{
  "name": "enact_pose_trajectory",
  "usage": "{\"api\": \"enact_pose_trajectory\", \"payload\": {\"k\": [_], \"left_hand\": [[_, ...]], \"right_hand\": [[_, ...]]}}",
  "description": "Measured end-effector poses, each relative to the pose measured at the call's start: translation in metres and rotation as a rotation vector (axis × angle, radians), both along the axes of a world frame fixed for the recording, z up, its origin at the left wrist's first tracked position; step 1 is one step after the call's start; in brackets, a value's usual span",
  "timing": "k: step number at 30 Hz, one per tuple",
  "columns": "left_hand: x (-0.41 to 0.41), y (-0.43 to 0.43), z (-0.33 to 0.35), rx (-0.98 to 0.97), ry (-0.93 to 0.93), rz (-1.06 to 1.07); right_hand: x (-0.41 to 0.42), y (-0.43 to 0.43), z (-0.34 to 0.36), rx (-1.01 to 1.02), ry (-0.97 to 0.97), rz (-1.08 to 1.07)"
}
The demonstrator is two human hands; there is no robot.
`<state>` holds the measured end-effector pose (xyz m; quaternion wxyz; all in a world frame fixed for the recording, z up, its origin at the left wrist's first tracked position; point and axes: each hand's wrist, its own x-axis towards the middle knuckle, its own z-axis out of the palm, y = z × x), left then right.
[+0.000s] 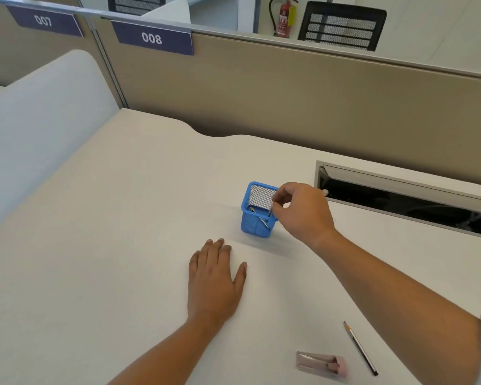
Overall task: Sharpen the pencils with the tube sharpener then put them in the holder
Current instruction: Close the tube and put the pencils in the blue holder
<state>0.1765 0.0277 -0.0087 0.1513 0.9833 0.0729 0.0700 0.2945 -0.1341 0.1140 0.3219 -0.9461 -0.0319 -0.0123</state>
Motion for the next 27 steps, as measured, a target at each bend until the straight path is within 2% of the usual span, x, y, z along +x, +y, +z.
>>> {"api": "enact_pose_trajectory", "payload": {"k": [9, 15, 21, 27], "left_hand": [[0.0, -0.001, 0.001, -0.002, -0.003, 0.002], [0.0, -0.001, 0.002, -0.001, -0.013, 0.003], [0.0, 0.0, 0.001, -0.002, -0.012, 0.002], [0.001, -0.001, 0.001, 0.008, -0.013, 0.001]], "right_hand": [[-0.005, 0.005, 0.004, -0.124, -0.006, 0.078], [-0.013, 0.0, 0.005, -0.099, 0.009, 0.083], [-0.027, -0.027, -0.003, 0.06, -0.01, -0.035], [-0.073, -0.087, -0.021, 0.077, 0.119, -0.191]]}}
